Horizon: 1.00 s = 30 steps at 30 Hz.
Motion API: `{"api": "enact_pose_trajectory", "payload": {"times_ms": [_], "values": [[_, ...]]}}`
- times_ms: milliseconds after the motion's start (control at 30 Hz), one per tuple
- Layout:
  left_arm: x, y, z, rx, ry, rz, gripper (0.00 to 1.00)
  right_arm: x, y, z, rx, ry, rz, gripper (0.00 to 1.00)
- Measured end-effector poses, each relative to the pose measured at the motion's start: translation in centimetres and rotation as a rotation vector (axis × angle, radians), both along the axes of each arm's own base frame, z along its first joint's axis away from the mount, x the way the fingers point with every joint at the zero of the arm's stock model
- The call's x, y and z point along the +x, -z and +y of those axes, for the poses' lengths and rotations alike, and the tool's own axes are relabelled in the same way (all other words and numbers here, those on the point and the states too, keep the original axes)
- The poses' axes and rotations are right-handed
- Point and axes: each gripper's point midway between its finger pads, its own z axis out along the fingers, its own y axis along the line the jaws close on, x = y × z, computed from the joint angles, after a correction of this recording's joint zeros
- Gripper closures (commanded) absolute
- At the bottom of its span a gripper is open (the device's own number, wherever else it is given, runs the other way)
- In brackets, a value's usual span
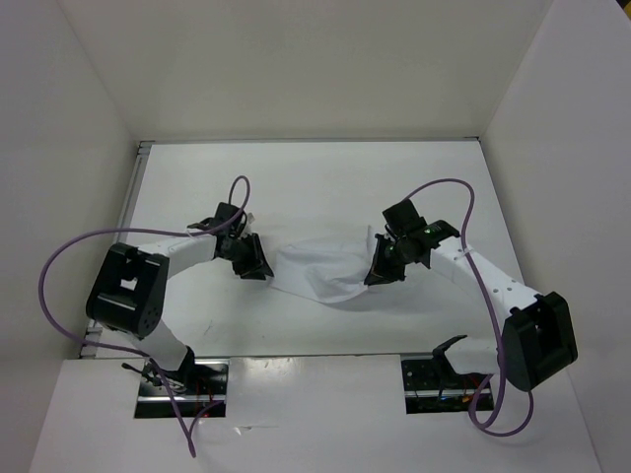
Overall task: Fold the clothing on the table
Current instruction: Flatten the skirt out
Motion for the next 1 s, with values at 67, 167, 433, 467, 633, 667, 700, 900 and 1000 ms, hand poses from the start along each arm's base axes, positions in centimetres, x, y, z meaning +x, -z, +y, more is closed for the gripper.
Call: {"api": "enact_pose_trajectory", "payload": {"times_ms": [67, 167, 433, 467, 633, 667, 700, 900, 1000], "values": [[0.0, 0.6, -0.2, 0.006, 0.004, 0.009, 0.60, 0.0, 0.0, 0.0, 0.000, 0.001, 0.000, 1.00], [-0.3, 1.5, -1.3, -0.012, 0.019, 0.035, 0.60, 0.0, 0.0, 0.0, 0.001, 0.002, 0.001, 1.00], [-0.2, 1.8, -5.3, -0.079, 0.109, 0.025, 1.00, -0.4, 0.2, -0.1, 0.003, 0.016, 0.011, 1.00], [0.0, 1.8, -5.4, -0.077, 0.110, 0.023, 1.00, -0.4, 0.3, -0.1, 0.003, 0.019, 0.012, 1.00], [2.0, 1.2, -4.2, -0.021, 0.061, -0.002, 1.00, 1.2, 1.0, -0.7, -0.029, 0.052, 0.024, 1.00], [3.0, 0.7, -3.9, -0.013, 0.043, -0.016, 1.00, 2.2, 1.3, -1.0, -0.053, 0.068, 0.030, 1.00], [4.2, 0.1, -3.6, -0.007, 0.024, -0.038, 1.00, 3.6, 1.4, -1.4, -0.081, 0.085, 0.026, 1.00], [9.4, -4.6, -2.4, 0.004, -0.055, -0.198, 1.00, 12.4, -0.8, -2.2, -0.187, 0.142, -0.151, 0.99], [8.6, -6.1, -1.9, 0.002, -0.066, -0.228, 1.00, 13.0, -1.5, -2.3, -0.183, 0.141, -0.192, 0.98]]}}
